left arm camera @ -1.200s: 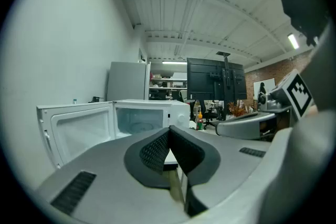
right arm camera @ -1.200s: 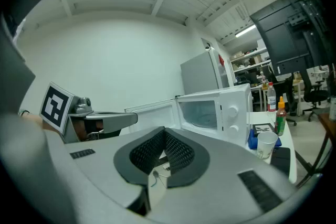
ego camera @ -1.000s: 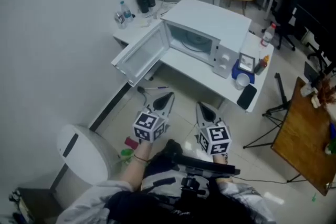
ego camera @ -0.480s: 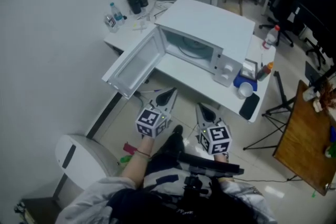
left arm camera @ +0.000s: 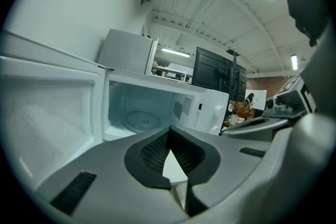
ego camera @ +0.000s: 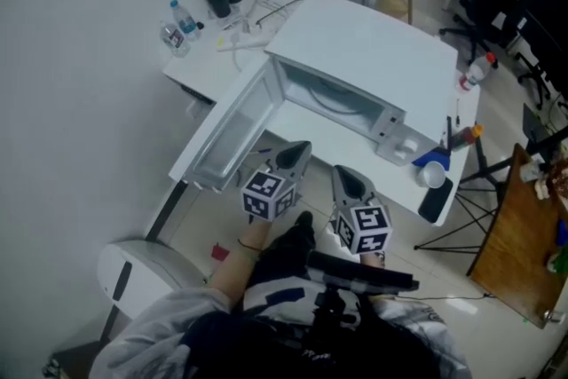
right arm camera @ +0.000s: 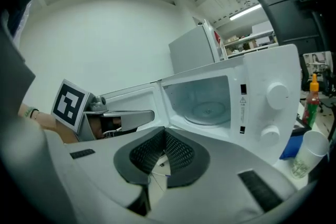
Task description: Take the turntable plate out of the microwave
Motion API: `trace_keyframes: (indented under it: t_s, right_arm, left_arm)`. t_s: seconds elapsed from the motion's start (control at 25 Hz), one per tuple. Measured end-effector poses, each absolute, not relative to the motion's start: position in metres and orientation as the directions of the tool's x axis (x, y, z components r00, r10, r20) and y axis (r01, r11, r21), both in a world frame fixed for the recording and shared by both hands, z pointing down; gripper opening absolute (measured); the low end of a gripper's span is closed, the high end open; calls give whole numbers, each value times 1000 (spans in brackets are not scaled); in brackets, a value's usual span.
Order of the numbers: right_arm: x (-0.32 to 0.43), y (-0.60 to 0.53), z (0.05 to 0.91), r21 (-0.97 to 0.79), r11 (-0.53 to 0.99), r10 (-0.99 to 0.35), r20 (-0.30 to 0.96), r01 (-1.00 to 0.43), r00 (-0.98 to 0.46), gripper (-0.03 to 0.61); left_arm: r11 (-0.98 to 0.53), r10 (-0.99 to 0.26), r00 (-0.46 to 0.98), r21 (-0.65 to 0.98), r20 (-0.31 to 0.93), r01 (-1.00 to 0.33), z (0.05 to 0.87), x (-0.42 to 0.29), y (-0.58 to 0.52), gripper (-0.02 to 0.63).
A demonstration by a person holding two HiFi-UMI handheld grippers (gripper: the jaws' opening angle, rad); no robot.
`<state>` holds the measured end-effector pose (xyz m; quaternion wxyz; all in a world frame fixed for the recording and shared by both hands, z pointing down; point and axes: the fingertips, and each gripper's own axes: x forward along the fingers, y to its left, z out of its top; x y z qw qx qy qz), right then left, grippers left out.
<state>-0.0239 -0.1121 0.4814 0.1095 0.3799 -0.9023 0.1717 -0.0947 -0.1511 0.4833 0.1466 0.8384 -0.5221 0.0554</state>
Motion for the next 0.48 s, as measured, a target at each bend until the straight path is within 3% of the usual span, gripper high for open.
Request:
trace_keyframes:
  t_s: [0.48]
  right_arm:
    - [-55, -175, 511, -245, 561, -684, 401, -791, -610, 6]
  left_arm:
    - [-404, -799, 527, 390, 290, -827, 526, -124, -249, 2]
